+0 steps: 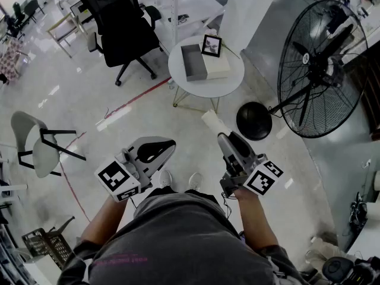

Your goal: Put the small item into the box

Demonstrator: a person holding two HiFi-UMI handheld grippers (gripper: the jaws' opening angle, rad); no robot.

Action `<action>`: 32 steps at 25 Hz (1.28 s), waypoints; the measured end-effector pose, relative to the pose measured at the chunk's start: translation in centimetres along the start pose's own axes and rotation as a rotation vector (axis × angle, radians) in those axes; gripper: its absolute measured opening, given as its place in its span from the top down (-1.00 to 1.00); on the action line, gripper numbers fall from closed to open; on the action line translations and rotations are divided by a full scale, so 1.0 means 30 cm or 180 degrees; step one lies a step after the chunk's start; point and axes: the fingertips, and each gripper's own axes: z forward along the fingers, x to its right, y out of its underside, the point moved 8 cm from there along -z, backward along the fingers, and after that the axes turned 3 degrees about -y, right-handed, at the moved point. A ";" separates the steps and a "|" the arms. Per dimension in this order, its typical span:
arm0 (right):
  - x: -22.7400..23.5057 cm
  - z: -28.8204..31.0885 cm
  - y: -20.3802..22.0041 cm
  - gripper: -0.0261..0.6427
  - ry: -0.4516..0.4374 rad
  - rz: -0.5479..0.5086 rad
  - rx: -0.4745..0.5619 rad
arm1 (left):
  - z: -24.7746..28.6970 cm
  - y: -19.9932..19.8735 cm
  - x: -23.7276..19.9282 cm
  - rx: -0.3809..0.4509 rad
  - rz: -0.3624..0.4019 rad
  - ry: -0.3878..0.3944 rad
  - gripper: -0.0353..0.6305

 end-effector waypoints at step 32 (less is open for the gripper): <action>0.182 -0.237 -0.097 0.54 -0.0171 -0.0054 -0.0175 | 0.221 0.068 0.199 -0.0005 -0.0072 -0.0277 0.84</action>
